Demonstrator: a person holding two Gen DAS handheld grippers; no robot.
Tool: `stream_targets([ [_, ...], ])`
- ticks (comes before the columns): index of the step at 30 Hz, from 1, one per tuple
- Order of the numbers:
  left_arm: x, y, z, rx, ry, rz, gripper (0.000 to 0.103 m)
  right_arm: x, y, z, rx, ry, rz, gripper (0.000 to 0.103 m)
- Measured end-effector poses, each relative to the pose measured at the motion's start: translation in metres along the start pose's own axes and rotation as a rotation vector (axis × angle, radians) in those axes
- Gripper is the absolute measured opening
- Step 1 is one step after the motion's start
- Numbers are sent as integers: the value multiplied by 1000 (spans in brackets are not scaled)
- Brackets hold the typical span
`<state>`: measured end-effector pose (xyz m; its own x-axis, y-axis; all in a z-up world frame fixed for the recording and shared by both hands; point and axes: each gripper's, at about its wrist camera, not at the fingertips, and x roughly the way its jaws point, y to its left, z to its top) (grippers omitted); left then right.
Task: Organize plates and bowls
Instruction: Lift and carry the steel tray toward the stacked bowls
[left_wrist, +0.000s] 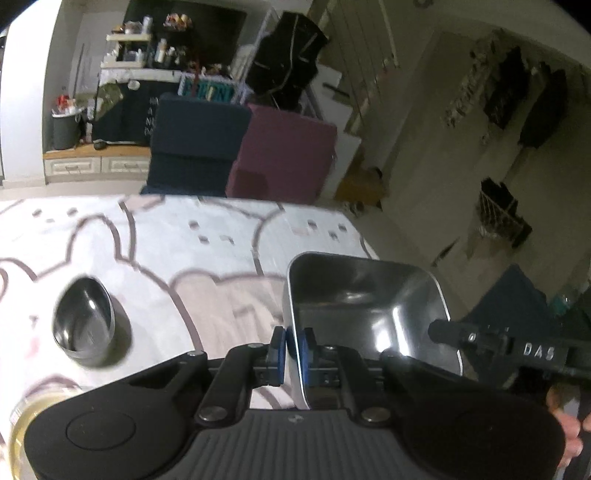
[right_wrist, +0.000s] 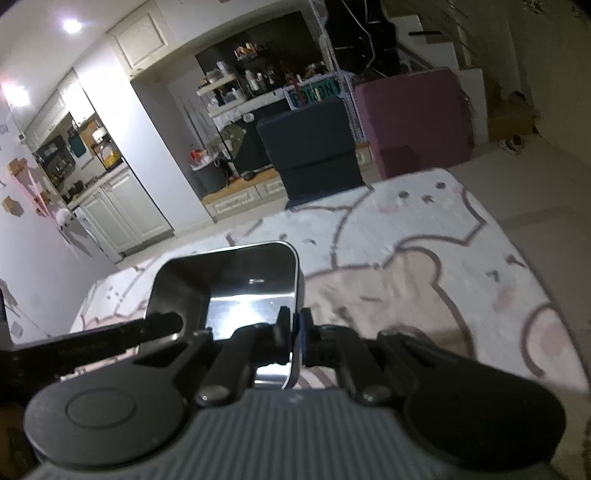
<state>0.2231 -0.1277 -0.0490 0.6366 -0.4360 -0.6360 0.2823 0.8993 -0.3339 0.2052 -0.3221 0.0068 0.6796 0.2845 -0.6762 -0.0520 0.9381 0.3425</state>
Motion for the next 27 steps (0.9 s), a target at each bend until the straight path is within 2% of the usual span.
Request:
stream_targets([
  [6,22,-13,-43,-15,60,2,8,-6,-10,-20,-67,38,-73,5],
  [12,42,-9,-76,1,117,48,8,6,-9,-39,-170,116,-136,6],
  [18,56,0,-88,-19,142,86,10,21,5,-48,-258,166,-176,7],
  [27,64,0,-92,33,160,129,14,25,18,-59,-309,188,-197,8],
])
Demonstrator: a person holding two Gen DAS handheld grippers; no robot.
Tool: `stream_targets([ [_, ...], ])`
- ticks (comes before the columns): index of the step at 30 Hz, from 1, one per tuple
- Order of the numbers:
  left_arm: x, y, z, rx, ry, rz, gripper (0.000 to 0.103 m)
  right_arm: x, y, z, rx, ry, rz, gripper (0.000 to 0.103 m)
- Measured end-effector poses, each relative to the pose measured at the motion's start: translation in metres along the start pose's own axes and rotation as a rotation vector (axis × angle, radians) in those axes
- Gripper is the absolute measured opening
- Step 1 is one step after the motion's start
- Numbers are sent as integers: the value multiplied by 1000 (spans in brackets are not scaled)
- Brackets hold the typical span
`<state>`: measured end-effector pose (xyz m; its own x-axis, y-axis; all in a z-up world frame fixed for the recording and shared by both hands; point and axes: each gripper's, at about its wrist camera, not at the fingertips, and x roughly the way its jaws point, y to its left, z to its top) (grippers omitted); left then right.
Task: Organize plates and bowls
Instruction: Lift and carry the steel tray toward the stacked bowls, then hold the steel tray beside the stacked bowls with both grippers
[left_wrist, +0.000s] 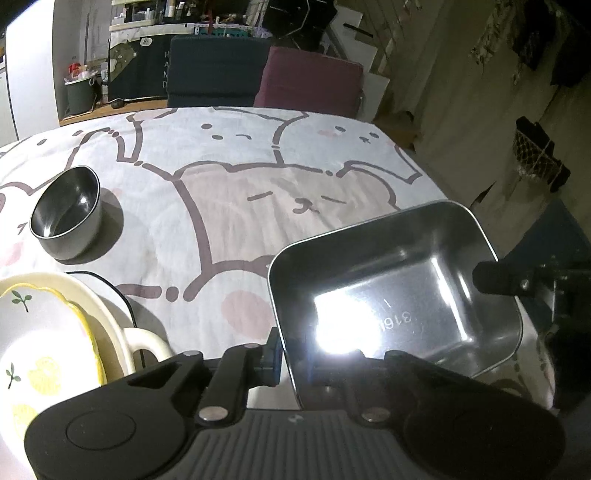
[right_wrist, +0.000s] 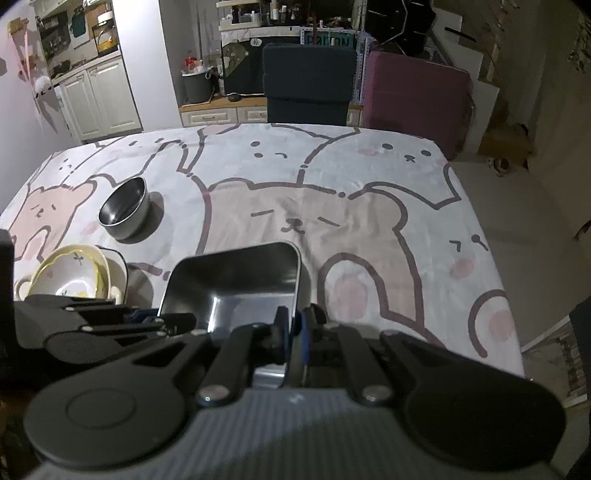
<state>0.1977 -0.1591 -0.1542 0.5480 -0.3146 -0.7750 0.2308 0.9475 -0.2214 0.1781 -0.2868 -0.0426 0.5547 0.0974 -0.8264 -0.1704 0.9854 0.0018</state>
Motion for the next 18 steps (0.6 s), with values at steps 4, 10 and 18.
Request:
stream_targets([
  [4,6,1,-3,7,15,8,16,4,3,1,-19,13,-12,8],
  [10,9,-1,-3,22,26,10,16,6,7,1,-44,25,-27,8],
  [18,16,-5,-7,49,43,12,16,11,3,0,-44,62,-33,7],
])
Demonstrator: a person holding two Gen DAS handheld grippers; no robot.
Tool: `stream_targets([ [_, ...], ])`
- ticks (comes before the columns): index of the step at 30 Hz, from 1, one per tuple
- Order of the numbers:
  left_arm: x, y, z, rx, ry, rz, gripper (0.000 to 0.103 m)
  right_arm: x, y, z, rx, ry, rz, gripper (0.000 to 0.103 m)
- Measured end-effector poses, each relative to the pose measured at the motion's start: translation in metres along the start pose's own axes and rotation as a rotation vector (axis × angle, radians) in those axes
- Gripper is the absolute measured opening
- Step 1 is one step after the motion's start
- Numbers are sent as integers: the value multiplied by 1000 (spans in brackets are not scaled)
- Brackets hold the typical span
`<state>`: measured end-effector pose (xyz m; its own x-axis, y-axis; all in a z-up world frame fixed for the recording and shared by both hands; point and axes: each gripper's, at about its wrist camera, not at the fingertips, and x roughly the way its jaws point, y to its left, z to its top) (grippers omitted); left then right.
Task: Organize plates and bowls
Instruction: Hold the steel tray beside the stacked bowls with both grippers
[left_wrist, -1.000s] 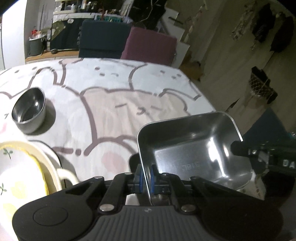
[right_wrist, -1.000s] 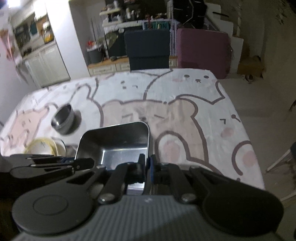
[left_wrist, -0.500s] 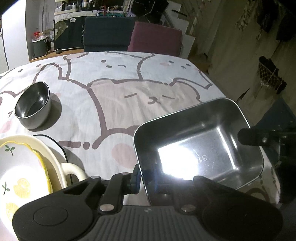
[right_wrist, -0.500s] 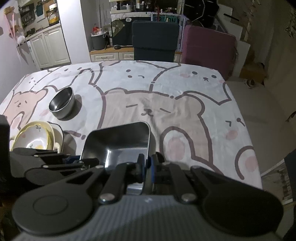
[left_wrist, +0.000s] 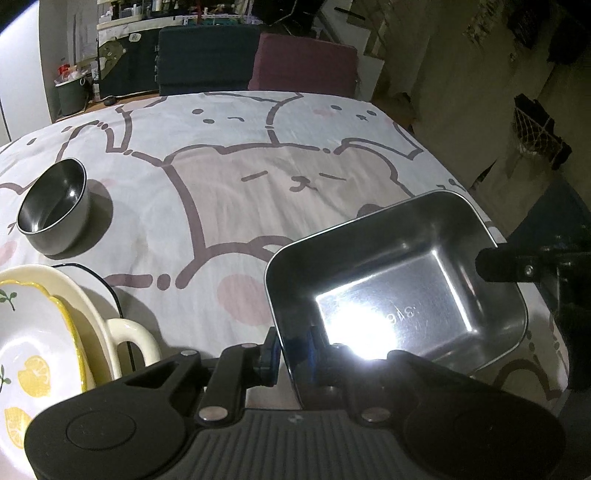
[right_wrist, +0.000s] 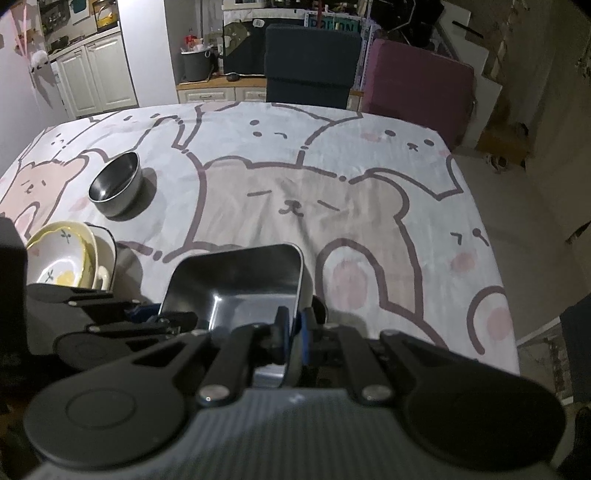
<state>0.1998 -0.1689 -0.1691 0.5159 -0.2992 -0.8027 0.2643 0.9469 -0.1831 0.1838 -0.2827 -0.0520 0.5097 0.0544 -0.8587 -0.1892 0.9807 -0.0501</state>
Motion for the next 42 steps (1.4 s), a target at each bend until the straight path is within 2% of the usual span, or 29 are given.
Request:
stream_targets([
  [9,7,2,-2,15,26,15,16,7,9,-3,-60,29,-26,6],
  [25,6,-3,-6,75,28,16,16,25,17,-7,-140,113,-110,7],
  [35,8,0,-6,75,36,20,16,38,11,-5,-116,158,-102,8],
  [42,8,0,-6,81,39,24,17,47,0,-5,-63,180,-68,14],
])
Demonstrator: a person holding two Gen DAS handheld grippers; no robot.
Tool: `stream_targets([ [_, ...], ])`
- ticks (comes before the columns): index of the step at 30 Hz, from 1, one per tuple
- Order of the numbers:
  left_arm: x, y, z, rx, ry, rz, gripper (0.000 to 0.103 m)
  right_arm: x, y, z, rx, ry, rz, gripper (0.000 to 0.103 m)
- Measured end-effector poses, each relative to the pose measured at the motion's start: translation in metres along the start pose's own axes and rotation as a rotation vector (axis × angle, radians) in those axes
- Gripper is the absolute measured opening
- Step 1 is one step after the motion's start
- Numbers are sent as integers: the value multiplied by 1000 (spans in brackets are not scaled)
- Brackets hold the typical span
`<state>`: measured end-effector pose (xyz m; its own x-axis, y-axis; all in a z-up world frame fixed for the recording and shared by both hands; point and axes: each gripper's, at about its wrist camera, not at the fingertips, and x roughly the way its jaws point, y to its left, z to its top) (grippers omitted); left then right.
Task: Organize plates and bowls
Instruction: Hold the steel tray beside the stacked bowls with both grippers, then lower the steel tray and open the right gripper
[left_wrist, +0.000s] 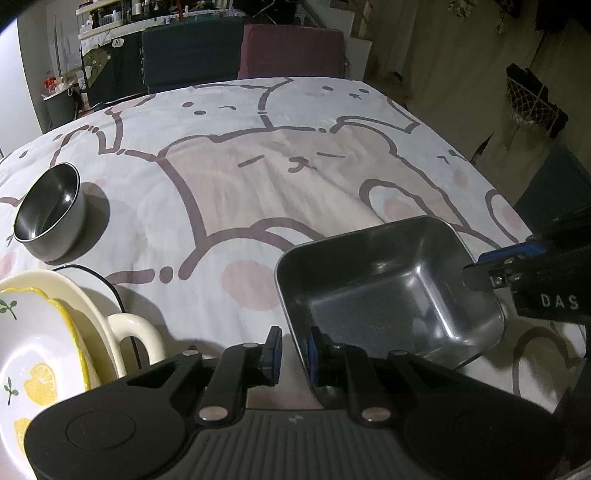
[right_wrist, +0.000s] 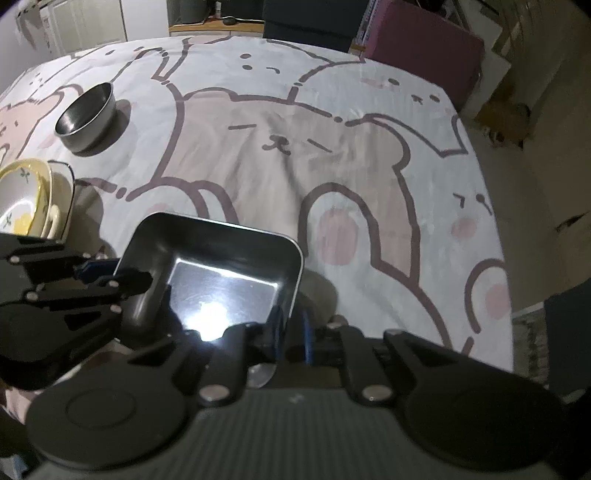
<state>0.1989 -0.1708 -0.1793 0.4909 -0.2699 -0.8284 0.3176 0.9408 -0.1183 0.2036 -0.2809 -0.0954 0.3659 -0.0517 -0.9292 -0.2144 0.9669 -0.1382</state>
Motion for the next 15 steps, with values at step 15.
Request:
stream_targets([
  [15,1,2,1,-11,8,-10,19,21,-25,-2,105,47,94,28],
])
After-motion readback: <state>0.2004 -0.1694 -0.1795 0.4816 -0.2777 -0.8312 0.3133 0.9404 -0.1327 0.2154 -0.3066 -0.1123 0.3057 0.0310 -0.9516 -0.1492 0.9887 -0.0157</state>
